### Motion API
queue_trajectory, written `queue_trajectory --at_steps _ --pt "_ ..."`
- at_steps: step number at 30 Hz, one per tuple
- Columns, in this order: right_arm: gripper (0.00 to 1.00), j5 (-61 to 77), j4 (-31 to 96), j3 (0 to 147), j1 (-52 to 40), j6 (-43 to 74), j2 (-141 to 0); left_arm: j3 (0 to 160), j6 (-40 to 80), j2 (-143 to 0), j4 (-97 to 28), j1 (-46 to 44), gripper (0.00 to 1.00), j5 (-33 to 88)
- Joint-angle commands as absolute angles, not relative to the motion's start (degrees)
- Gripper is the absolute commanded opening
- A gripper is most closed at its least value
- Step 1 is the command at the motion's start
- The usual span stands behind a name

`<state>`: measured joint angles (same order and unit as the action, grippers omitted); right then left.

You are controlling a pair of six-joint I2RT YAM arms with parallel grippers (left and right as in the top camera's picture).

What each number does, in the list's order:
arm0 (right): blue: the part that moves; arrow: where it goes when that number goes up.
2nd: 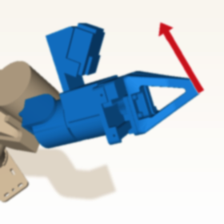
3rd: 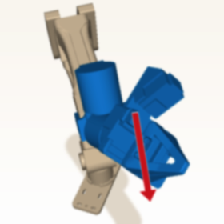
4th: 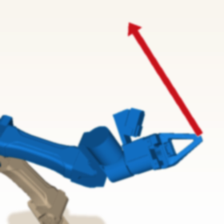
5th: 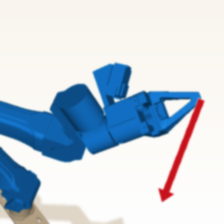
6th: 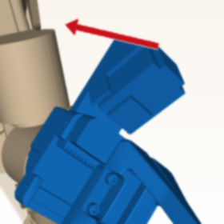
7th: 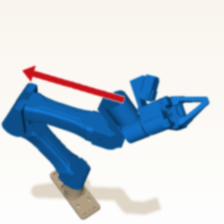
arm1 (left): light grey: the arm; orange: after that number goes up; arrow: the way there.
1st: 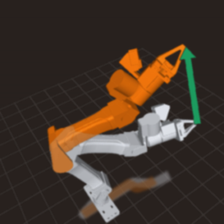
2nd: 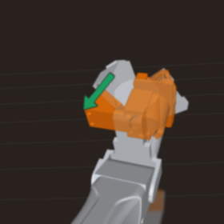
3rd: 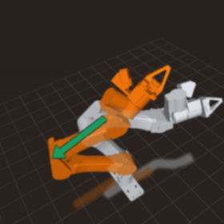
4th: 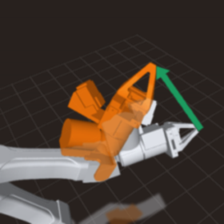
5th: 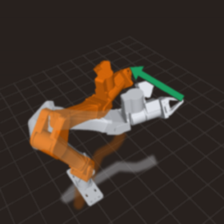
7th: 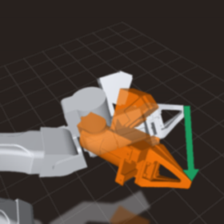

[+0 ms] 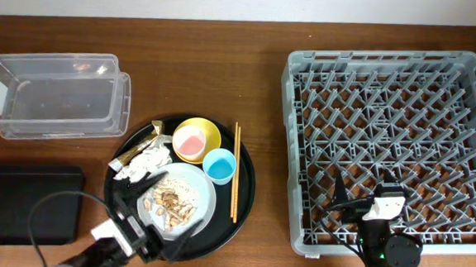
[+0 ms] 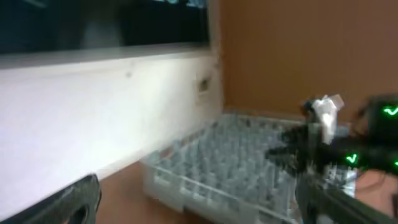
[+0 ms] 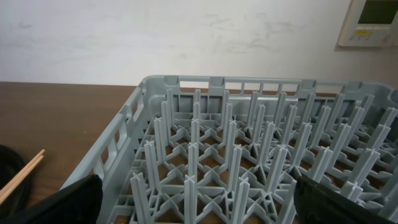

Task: Sort waste into correct bins and load items into the dishwasher rack
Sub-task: 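Reach the left gripper to the white tissue on the tray and grasp it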

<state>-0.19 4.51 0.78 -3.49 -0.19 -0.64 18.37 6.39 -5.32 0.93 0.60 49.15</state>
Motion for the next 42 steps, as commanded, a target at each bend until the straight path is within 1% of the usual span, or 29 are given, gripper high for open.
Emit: queue_trajectory --at_steps 1,3,4,8,11,13,16,18,24,29,33,37,40,41,42 --pt "0.98 -0.7 4.7 0.3 -3.7 0.1 -0.4 35.4 -9.7 -17.6 -23.5 2.0 0.99 35.1" --pt "0.98 -0.7 4.7 0.3 -3.7 0.1 -0.4 44.5 -12.2 -25.1 -34.9 2.0 0.99 27.7" --pt "0.98 -0.7 4.7 0.3 -3.7 0.1 -0.4 48.6 -12.1 -28.4 -38.7 2.0 0.99 26.5" --pt "0.98 -0.7 4.7 0.3 -3.7 0.1 -0.4 56.7 -12.1 -35.5 -43.5 2.0 0.99 28.5" --pt "0.98 -0.7 4.7 0.3 -3.7 0.1 -0.4 57.6 -12.1 -37.8 -44.8 2.0 0.99 30.2" --pt "0.98 -0.7 4.7 0.3 -3.7 0.1 -0.4 57.6 -11.4 -40.5 -48.6 2.0 0.99 29.3" --pt "0.98 -0.7 4.7 0.3 -3.7 0.1 -0.4 57.8 -5.4 -46.6 -53.1 2.0 0.99 17.7" --pt "0.98 -0.7 4.7 0.3 -3.7 0.1 -0.4 58.8 -5.2 -53.1 -56.0 2.0 0.99 11.7" --pt "0.98 -0.7 4.7 0.3 -3.7 0.1 -0.4 59.5 -5.2 -67.1 -53.5 2.0 0.99 10.7" --pt "0.98 -0.7 4.7 0.3 -3.7 0.1 -0.4 59.5 -5.2 -75.1 -51.2 2.0 0.99 11.1" --pt "0.98 -0.7 4.7 0.3 -3.7 0.1 -0.4 59.5 -5.2 -79.4 -46.6 2.0 0.99 7.6" --pt "0.98 -0.7 4.7 0.3 -3.7 0.1 -0.4 59.5 1.3 -83.4 -43.3 2.0 0.99 4.7" --pt "0.98 -0.7 4.7 0.3 -3.7 0.1 -0.4 59.5 2.0 -86.3 -42.3 2.0 0.99 5.8" --pt "0.98 -0.7 4.7 0.3 -3.7 0.1 -0.4 59.5 2.0 -87.0 -42.6 2.0 0.93 5.8" --pt "0.98 -0.7 4.7 0.3 -3.7 0.1 -0.4 59.3 2.0 -87.5 -42.8 2.0 0.7 5.7"
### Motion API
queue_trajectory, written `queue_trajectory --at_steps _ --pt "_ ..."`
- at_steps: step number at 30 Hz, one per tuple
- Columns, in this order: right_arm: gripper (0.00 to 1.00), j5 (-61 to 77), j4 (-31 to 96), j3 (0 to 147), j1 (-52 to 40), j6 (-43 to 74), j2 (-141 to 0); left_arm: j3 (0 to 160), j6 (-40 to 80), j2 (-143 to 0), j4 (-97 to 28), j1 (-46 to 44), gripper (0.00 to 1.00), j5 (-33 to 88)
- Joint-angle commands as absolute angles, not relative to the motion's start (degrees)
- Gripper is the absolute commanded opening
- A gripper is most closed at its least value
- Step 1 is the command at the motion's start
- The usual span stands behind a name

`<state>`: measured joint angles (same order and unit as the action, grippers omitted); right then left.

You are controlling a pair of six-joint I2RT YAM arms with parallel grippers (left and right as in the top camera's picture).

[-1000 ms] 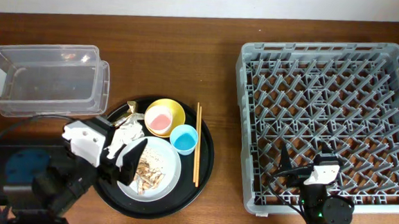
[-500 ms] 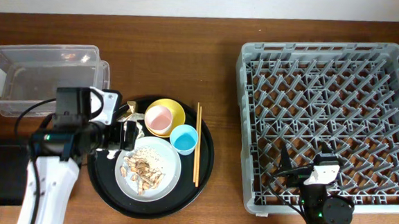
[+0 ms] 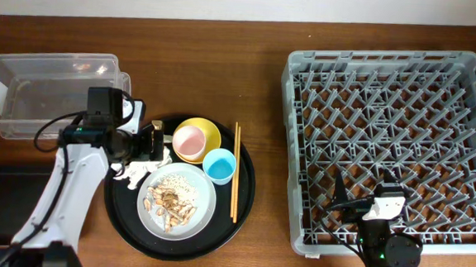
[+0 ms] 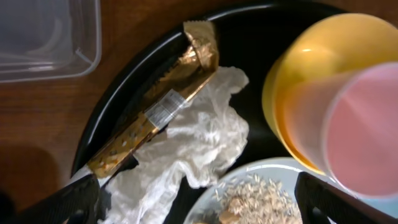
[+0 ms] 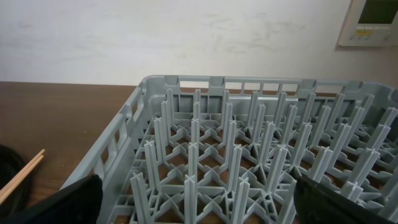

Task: Sort waste into correct bins and load items into the dishwasher rack
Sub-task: 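Reach the left gripper to the white tissue on the tray and grasp it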

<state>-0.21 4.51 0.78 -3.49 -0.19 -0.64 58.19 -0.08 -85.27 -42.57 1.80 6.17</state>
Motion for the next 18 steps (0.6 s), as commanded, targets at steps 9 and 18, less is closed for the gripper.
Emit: queue_trajectory --at_steps 9,18 --pt "0.98 -0.7 4.7 0.3 -3.7 0.1 -0.4 59.0 3.9 -90.1 -42.9 2.0 0.56 4.4" --pt "0.98 -0.7 4.7 0.3 -3.7 0.1 -0.4 58.9 3.9 -94.7 -43.3 2.0 0.53 3.4"
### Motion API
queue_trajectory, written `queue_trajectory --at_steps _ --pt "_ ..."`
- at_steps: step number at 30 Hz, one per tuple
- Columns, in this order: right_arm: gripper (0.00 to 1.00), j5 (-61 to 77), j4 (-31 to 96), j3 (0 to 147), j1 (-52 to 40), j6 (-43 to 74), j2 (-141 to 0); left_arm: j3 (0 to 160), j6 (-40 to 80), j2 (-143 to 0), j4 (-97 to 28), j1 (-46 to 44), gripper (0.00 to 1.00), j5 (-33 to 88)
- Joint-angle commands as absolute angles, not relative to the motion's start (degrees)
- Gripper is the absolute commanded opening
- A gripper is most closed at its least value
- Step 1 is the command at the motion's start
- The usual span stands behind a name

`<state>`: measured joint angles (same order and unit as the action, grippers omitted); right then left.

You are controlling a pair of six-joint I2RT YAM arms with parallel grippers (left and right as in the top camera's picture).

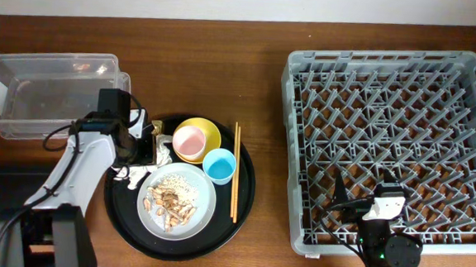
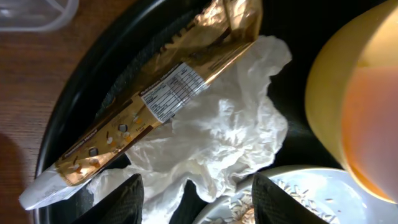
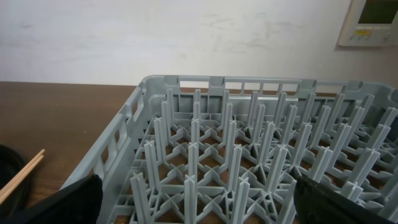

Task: Sort waste into correct bins and load items into the dishwasher rack
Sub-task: 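Reach the left gripper to the white tissue on the tray and grasp it, then carry the tissue with the left gripper and drop it into the clear bin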

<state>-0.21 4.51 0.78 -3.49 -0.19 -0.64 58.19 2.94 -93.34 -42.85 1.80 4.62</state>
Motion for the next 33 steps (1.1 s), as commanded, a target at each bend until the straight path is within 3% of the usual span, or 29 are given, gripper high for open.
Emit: queue_trajectory --at_steps 1,5,8,11,13,22,33 --pt "0.98 -0.7 4.7 0.3 -3.7 0.1 -0.4 58.9 3.9 -94.8 -43.6 2.0 0.51 3.4" --pt "0.98 -0.7 4.7 0.3 -3.7 0.1 -0.4 58.9 3.9 -94.8 -43.8 2.0 0.49 3.1" --pt "0.98 -0.7 4.7 0.3 -3.7 0.1 -0.4 58.9 3.9 -94.8 -44.0 2.0 0.32 3.2" --pt "0.98 -0.7 4.7 0.3 -3.7 0.1 -0.4 58.9 3.9 -94.8 -44.4 2.0 0.22 3.1" --pt "0.98 -0.7 4.7 0.3 -3.7 0.1 -0.4 58.8 3.9 -94.8 -45.1 2.0 0.01 2.9" --pt "0.98 -0.7 4.7 0.3 -3.7 0.1 -0.4 62.7 3.9 -92.5 -53.6 2.0 0.01 3.2" --pt "0.98 -0.7 4.7 0.3 -3.7 0.1 -0.4 66.4 3.9 -79.0 -62.1 2.0 0.01 3.2"
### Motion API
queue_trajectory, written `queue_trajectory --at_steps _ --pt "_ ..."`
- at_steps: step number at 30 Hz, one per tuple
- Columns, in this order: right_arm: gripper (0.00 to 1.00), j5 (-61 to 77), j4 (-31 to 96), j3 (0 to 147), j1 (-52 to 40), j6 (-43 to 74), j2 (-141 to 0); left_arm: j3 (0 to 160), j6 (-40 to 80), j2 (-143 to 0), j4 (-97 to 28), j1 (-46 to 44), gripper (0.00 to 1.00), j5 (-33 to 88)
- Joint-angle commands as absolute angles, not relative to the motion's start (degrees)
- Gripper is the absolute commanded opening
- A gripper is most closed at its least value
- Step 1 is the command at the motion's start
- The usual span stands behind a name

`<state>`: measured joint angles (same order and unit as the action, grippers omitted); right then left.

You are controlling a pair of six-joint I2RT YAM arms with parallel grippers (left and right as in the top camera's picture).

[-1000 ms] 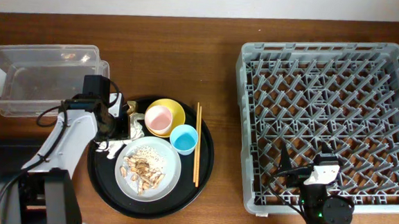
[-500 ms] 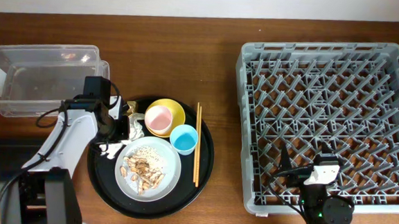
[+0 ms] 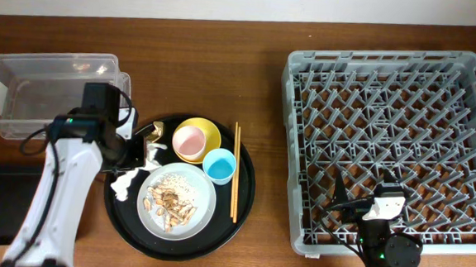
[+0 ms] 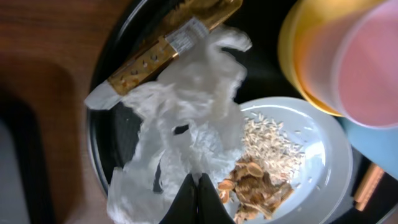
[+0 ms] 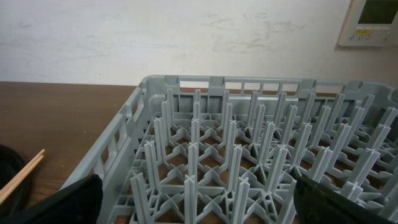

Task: Sort waste into correct bins and load items into the dishwasher rack
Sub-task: 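Carry the tissue with the left gripper and drop it into the clear bin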

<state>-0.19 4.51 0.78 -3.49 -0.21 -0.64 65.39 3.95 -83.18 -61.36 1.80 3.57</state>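
Note:
A crumpled white napkin lies on the left part of the black tray, and my left gripper is shut on its near fold. A gold wrapper lies just beyond the napkin, touching it. The white plate with rice and food scraps sits right of the gripper. A pink cup stands inside the yellow bowl, with a blue cup beside them. Wooden chopsticks lie on the tray's right side. My right gripper is open and empty over the near left corner of the grey dishwasher rack.
A clear plastic bin stands at the back left, close to my left arm. A black bin sits at the front left. The rack fills the right half of the table, and brown tabletop separates it from the tray.
My left gripper was open and close over the wrapper and napkin; now it is shut on the napkin and higher above the tray. The napkin has been drawn out toward the plate. The right arm is unchanged.
First my left arm sat low at the table's front edge, its camera facing the rack. Then it was over the tray's left side, open above the wrapper and napkin, and then lower over them. Now it grips the napkin. The right gripper stayed open over the rack throughout.

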Motion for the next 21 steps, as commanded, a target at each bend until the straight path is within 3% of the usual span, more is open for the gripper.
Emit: queue_trajectory --at_steps 1,15,21 --pt "0.98 -0.7 4.7 0.3 -3.7 0.1 -0.4 66.4 4.0 -77.9 -62.2 2.0 0.01 3.2" --pt "0.98 -0.7 4.7 0.3 -3.7 0.1 -0.4 66.5 9.9 -61.3 -58.4 2.0 0.01 3.2" --pt "0.99 -0.7 4.7 0.3 -3.7 0.1 -0.4 66.5 9.8 -55.3 -49.6 2.0 0.01 2.9"
